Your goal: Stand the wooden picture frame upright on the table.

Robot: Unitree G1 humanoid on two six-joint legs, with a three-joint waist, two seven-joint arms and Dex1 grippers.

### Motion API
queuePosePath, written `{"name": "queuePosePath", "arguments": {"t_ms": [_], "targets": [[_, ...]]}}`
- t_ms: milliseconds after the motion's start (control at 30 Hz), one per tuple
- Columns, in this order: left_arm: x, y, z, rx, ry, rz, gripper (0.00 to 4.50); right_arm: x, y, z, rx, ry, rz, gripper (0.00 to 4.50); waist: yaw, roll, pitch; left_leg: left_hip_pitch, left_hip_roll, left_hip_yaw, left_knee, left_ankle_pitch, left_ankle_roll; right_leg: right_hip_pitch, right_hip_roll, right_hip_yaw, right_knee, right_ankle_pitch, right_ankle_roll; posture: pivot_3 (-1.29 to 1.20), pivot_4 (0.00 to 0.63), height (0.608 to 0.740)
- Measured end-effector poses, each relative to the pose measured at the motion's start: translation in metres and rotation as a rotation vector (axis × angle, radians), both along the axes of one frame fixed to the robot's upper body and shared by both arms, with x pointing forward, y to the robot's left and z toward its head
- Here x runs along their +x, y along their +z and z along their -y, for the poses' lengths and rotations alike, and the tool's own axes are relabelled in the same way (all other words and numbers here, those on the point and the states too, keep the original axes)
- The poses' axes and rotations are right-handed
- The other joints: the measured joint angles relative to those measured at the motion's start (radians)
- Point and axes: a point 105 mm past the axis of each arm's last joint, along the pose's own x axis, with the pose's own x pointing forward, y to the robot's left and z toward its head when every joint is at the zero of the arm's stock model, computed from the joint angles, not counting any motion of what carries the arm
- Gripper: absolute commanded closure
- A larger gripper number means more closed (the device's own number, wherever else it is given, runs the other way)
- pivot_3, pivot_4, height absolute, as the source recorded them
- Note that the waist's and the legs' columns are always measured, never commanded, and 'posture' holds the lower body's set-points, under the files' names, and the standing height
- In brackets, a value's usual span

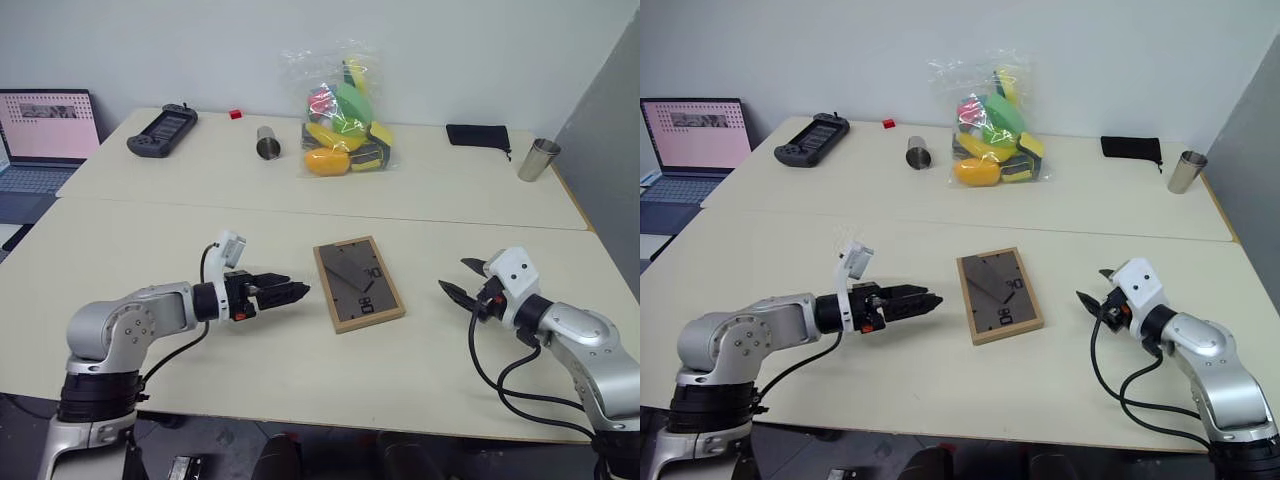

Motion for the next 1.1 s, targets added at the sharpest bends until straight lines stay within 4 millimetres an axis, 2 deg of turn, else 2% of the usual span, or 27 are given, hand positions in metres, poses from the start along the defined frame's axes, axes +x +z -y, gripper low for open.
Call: {"name": "queuePosePath", "arguments": {"t_ms": [200, 300, 400, 500, 600, 867, 1100], "targets": [[0.0, 0.003, -0.005, -0.013, 0.016, 0.02, 1.93, -0.001, -0.003, -0.002, 0.003, 0.006, -0.007, 1.33, 0.001, 0.0, 0.0, 0.0, 0.0, 0.0, 0.0, 0.0, 0.0, 0.0, 0.0, 0.0, 0.0, 0.0, 0.0, 0.0, 0.15, 0.74], [-0.001, 0.003, -0.004, -0.011, 0.016, 0.024, 2.45, 0.003, -0.004, 0.002, -0.008, -0.009, -0.014, 1.33, 0.001, 0.0, 0.0, 0.0, 0.0, 0.0, 0.0, 0.0, 0.0, 0.0, 0.0, 0.0, 0.0, 0.0, 0.0, 0.0, 0.15, 0.74], [0.002, 0.003, -0.005, 0.004, 0.033, 0.048, 3.19, 0.011, -0.008, 0.007, -0.036, -0.045, -0.019, 1.33, 0.001, 0.0, 0.0, 0.0, 0.0, 0.0, 0.001, 0.0, 0.0, 0.0, 0.0, 0.0, 0.0, 0.001, -0.001, 0.0, 0.15, 0.74], [0.006, 0.004, -0.008, 0.026, 0.055, 0.074, 3.87, 0.016, -0.014, 0.013, -0.037, -0.091, -0.03, 1.8, 0.001, 0.0, 0.0, 0.0, 0.0, 0.0, 0.0, 0.0, 0.0, 0.0, 0.0, 0.0, 0.0, 0.001, -0.001, 0.0, 0.15, 0.74], [0.008, 0.005, -0.008, 0.037, 0.06, 0.094, 4.47, 0.018, -0.015, 0.007, -0.017, -0.087, -0.024, 2.56, 0.001, 0.0, 0.0, 0.0, 0.0, 0.0, 0.0, 0.0, 0.0, 0.0, 0.0, 0.0, 0.0, 0.001, -0.001, 0.0, 0.15, 0.74], [0.008, 0.003, -0.008, 0.054, 0.057, 0.096, 4.5, 0.014, -0.013, -0.014, 0.031, -0.016, -0.021, 4.49, 0.001, 0.0, 0.0, 0.0, 0.0, 0.0, 0.0, 0.0, 0.0, 0.0, 0.0, 0.0, 0.001, 0.001, -0.001, 0.0, 0.15, 0.74], [0.011, -0.004, -0.005, 0.086, 0.054, 0.07, 4.5, 0.016, -0.013, -0.02, 0.01, -0.003, -0.038, 4.49, 0.001, 0.0, 0.0, 0.0, 0.0, 0.0, 0.001, 0.0, 0.0, 0.0, 0.0, 0.0, 0.001, 0.001, -0.001, 0.0, 0.15, 0.74]]}}
